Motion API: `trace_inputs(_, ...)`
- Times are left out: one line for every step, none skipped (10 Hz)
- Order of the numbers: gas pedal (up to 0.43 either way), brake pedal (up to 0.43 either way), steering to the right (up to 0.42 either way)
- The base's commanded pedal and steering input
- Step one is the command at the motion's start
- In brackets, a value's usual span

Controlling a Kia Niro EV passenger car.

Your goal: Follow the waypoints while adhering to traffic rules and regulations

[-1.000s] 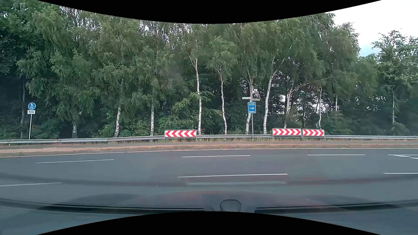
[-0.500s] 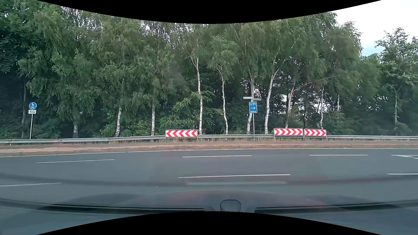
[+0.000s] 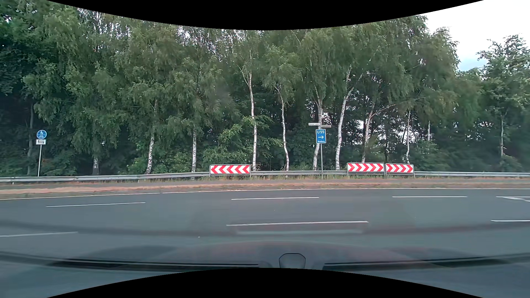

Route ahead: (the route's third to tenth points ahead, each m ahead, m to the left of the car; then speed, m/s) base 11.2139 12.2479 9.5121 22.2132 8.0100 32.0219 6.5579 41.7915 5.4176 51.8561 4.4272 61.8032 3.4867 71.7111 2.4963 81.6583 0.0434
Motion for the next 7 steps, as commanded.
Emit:
trace_inputs(0.000,0.207,-0.288)
trace_inputs(0.000,0.213,-0.289)
trace_inputs(0.000,0.220,-0.289)
trace_inputs(0.000,0.220,-0.289)
trace_inputs(0.000,0.226,-0.289)
trace_inputs(0.000,0.226,-0.289)
trace_inputs(0.000,0.226,-0.289)
